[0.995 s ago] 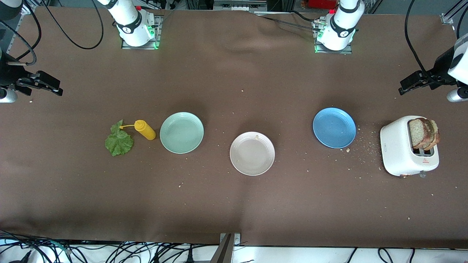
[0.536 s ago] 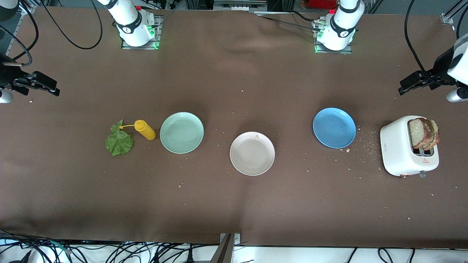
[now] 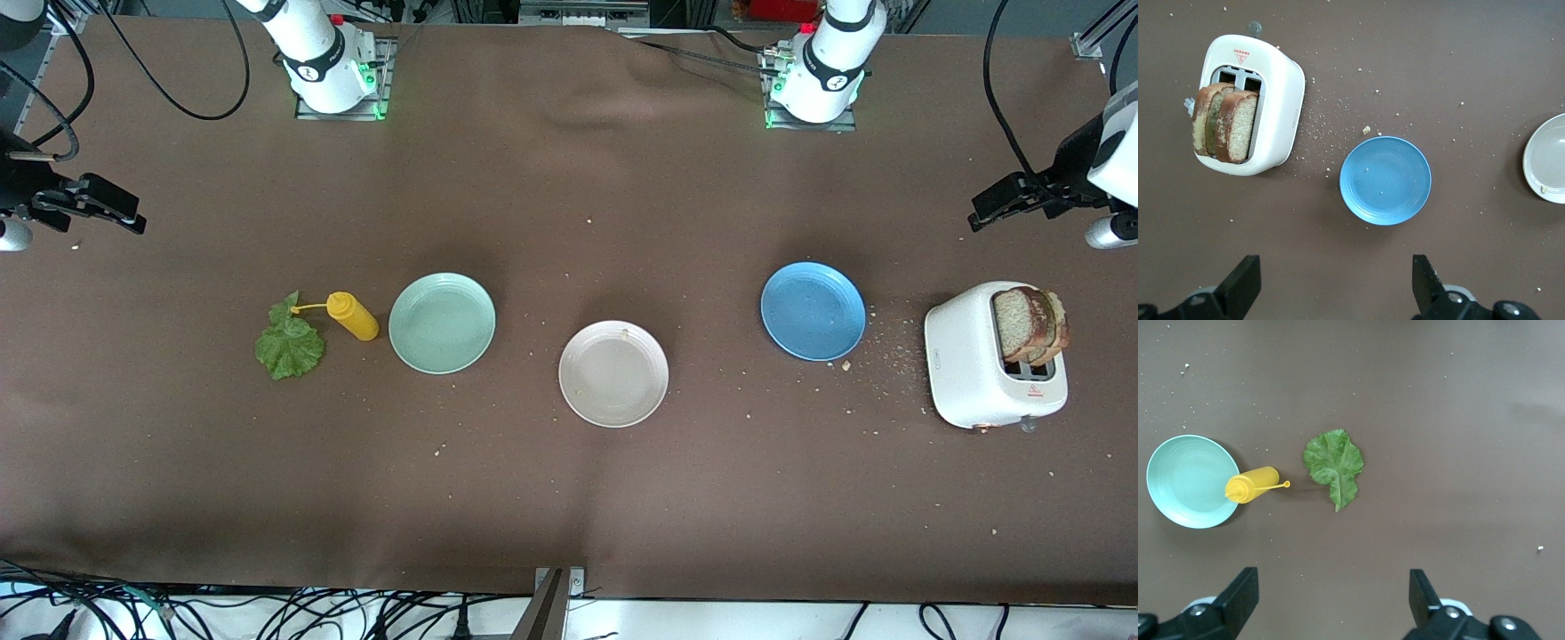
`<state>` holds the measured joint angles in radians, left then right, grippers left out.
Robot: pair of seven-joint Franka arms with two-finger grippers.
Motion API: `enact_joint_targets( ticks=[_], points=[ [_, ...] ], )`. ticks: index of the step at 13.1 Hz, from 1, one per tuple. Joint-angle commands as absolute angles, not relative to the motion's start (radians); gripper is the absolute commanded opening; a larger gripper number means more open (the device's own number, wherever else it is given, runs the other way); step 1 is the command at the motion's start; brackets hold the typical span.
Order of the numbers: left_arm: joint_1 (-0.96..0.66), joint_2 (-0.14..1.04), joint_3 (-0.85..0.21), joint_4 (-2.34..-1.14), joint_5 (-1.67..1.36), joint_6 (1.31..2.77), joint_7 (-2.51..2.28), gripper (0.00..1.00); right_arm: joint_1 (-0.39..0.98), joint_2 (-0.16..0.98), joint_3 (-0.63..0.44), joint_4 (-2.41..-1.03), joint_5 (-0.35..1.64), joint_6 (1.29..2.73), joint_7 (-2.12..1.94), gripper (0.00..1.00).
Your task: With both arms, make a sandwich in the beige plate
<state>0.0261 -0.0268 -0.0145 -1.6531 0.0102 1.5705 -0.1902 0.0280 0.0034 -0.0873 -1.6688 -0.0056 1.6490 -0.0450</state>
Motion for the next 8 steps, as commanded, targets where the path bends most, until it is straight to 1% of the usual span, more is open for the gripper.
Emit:
enact_joint_targets(
  ticks=[1,8],
  points=[
    [0.026,-0.006,-0.011,-1.618,-0.023,1.546,-0.169,1.0,0.029,-0.003,-0.084,-1.669,0.006,1.64,-0.048,1.0],
    [0.026,0.001,-0.011,-1.618,-0.023,1.545,-0.172,1.0,0.029,-0.003,-0.084,-1.669,0.006,1.64,-0.049,1.0]
  ],
)
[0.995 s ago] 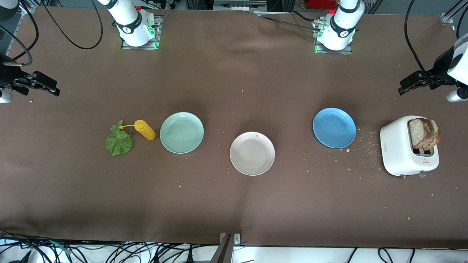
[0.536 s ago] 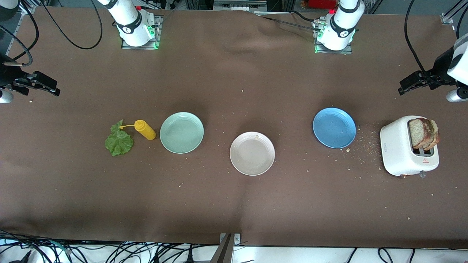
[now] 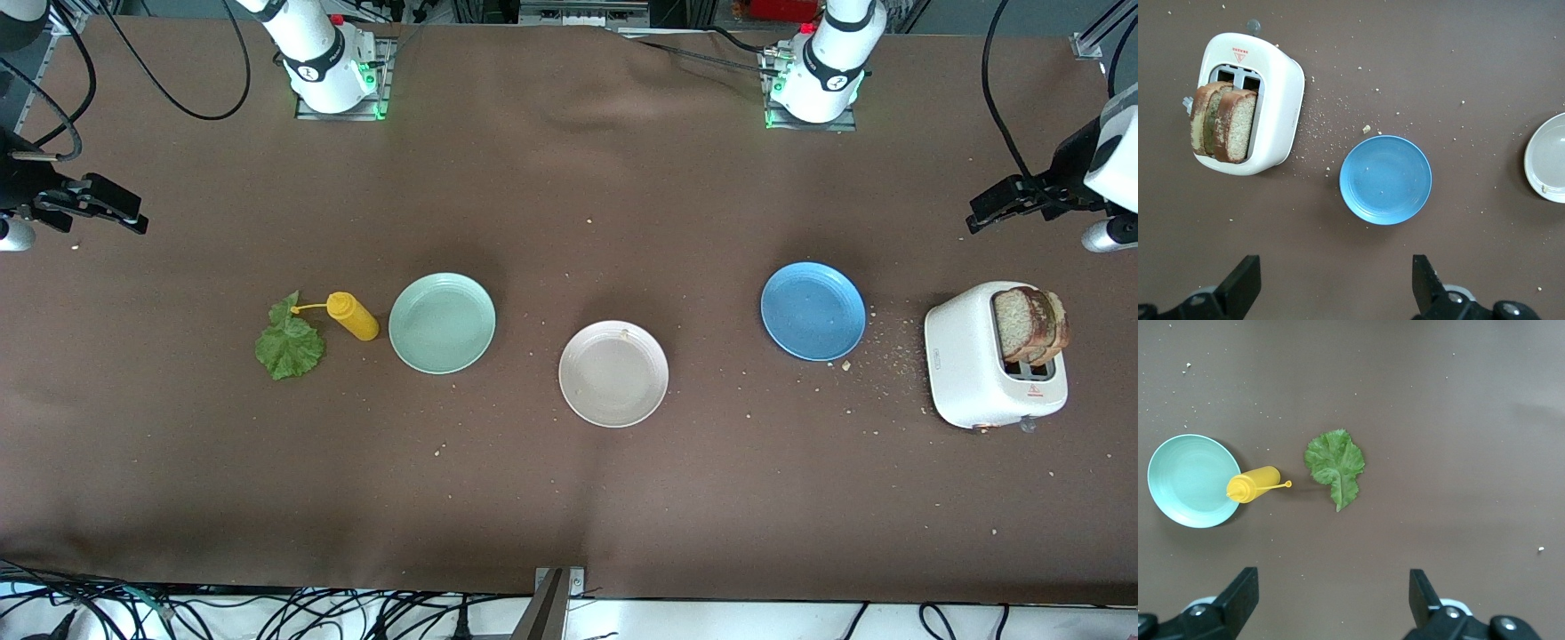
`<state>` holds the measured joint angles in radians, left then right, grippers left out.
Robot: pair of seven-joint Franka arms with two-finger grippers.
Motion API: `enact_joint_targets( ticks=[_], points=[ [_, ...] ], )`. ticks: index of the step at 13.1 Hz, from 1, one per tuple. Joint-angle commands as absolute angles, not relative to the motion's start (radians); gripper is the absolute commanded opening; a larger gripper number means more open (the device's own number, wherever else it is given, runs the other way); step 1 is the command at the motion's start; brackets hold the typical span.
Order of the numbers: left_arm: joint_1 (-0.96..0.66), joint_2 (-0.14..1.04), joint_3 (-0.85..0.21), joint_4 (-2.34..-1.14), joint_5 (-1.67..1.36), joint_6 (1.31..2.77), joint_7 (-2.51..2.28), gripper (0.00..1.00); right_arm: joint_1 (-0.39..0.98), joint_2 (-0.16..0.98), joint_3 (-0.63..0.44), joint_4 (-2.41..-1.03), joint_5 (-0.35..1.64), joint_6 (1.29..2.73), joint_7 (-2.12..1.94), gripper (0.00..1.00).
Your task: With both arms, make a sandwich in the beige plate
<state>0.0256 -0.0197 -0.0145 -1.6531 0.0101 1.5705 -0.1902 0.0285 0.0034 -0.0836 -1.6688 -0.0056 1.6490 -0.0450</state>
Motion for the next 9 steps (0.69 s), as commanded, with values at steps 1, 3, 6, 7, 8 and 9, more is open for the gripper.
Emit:
enact_joint_targets(
  ticks=[1,3,6,7,8,9],
  points=[
    [0.031,0.026,-0.011,-1.618,-0.023,1.542,-0.173,1.0,0.029,-0.003,-0.084,-1.669,0.006,1.641,-0.051,1.0],
    [0.046,0.049,-0.002,-1.617,-0.023,1.514,-0.17,1.0,0.029,-0.003,-0.084,-1.669,0.006,1.641,-0.049,1.0],
    [0.095,0.09,0.0,-1.617,-0.012,1.511,-0.175,1.0,0.029,-0.003,-0.084,-1.669,0.006,1.64,-0.051,1.0],
    [0.107,0.112,0.002,-1.612,-0.011,1.511,-0.175,1.0,0.029,-0.003,-0.084,-1.669,0.006,1.64,-0.051,1.0],
    [0.126,0.121,0.002,-1.596,-0.012,1.511,-0.176,1.0,0.029,-0.003,-0.084,-1.669,0.006,1.64,-0.051,1.0],
    [0.146,0.133,0.002,-1.588,-0.014,1.508,-0.175,1.0,0.029,-0.003,-0.084,-1.669,0.006,1.64,-0.051,1.0]
  ],
)
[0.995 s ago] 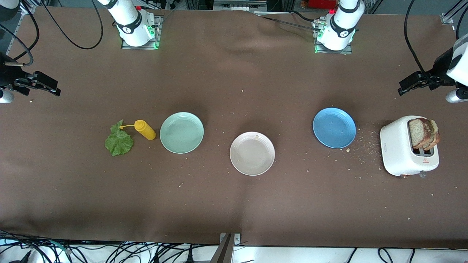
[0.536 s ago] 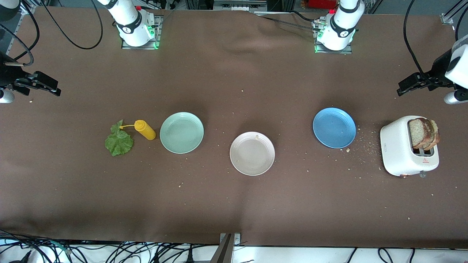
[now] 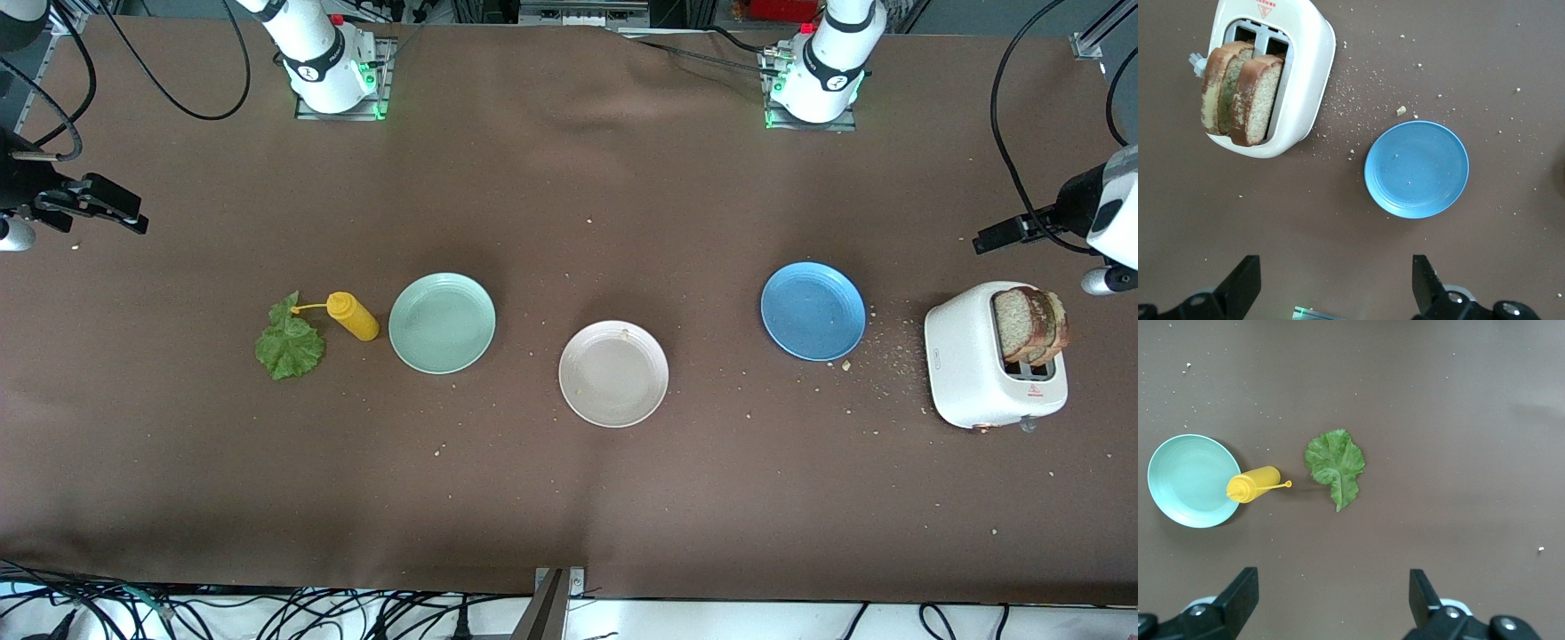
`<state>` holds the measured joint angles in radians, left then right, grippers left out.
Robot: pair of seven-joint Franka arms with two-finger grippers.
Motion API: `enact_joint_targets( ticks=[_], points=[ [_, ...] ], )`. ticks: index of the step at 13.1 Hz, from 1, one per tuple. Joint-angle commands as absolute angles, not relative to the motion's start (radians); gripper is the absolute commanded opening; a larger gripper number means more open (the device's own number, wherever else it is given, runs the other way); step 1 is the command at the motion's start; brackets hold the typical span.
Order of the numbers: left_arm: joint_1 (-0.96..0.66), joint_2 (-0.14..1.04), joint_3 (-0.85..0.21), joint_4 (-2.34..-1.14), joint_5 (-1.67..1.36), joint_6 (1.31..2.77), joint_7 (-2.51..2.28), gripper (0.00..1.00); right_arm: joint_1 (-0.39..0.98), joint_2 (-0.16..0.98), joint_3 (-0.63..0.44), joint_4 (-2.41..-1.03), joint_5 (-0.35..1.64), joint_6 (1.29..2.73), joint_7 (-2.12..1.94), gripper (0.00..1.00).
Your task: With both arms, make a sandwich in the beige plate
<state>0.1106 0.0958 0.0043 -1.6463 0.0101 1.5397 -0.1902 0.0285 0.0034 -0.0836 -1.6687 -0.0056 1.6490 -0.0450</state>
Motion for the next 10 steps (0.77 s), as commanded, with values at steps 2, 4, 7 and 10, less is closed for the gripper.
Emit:
enact_joint_targets(
  ticks=[2,4,7,10],
  points=[
    [0.161,0.137,0.002,-1.588,-0.011,1.509,-0.172,1.0,0.029,-0.003,-0.084,-1.669,0.006,1.64,-0.049,1.0],
    [0.163,0.138,-0.002,-1.574,-0.018,1.508,-0.181,1.0,0.029,-0.003,-0.084,-1.669,0.008,1.64,-0.049,1.0],
    [0.111,0.179,-0.027,-1.491,-0.008,1.509,-0.186,1.0,0.029,-0.003,-0.084,-1.669,0.008,1.64,-0.051,1.0],
    [0.089,0.189,-0.029,-1.456,-0.014,1.502,-0.181,1.0,0.031,-0.003,-0.083,-1.669,0.006,1.64,-0.046,1.0]
  ],
)
